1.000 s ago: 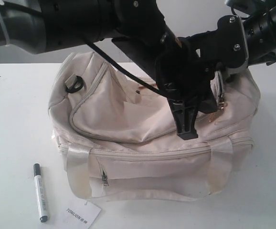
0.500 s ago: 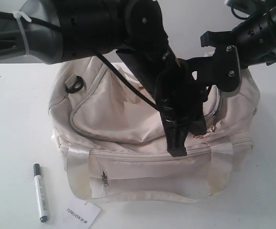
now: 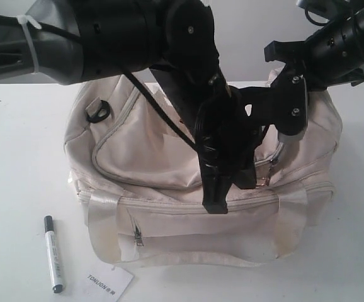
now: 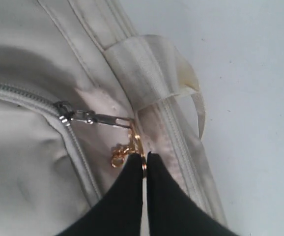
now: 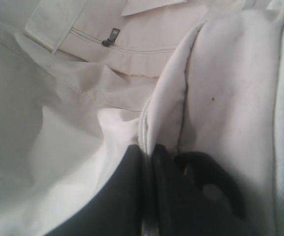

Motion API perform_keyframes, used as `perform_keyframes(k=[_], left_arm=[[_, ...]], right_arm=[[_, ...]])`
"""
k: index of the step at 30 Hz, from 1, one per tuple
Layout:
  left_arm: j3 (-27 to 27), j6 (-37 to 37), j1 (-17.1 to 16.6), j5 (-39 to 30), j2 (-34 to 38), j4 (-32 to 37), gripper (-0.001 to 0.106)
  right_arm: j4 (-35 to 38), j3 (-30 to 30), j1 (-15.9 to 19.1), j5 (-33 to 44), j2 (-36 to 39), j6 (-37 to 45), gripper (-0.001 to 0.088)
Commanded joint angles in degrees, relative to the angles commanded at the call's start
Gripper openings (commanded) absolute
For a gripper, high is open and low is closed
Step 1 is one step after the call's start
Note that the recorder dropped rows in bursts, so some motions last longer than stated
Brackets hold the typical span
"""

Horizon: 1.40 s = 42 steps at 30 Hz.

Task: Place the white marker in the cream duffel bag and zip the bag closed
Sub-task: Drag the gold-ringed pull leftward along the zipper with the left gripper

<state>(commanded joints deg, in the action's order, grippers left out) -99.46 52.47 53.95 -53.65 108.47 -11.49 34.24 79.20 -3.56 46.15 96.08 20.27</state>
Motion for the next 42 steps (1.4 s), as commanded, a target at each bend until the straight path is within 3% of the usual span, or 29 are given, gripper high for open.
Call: perform_keyframes(k=[13, 19, 24, 42], left_arm=[[0.00, -0.80, 0.00, -2.93, 0.00, 2.42, 0.000], [0.00, -11.69, 0.00, -6.45, 0.00, 11.49, 0.000], [0.00, -13.34, 0.00, -6.45, 0.00, 12.85, 0.000], [0.00, -13.60, 0.00, 1.97, -6.57, 12.83, 0.000]], right_arm=[[0.00, 0.00, 0.00, 0.00, 0.00, 0.11, 0.0000], [0.00, 0.00, 0.00, 0.00, 0.00, 0.11, 0.0000], [0.00, 0.00, 0.00, 0.22, 0.00, 0.11, 0.0000], [-0.34, 0.00, 0.00, 1.06, 0.00, 0.11, 0.0000]])
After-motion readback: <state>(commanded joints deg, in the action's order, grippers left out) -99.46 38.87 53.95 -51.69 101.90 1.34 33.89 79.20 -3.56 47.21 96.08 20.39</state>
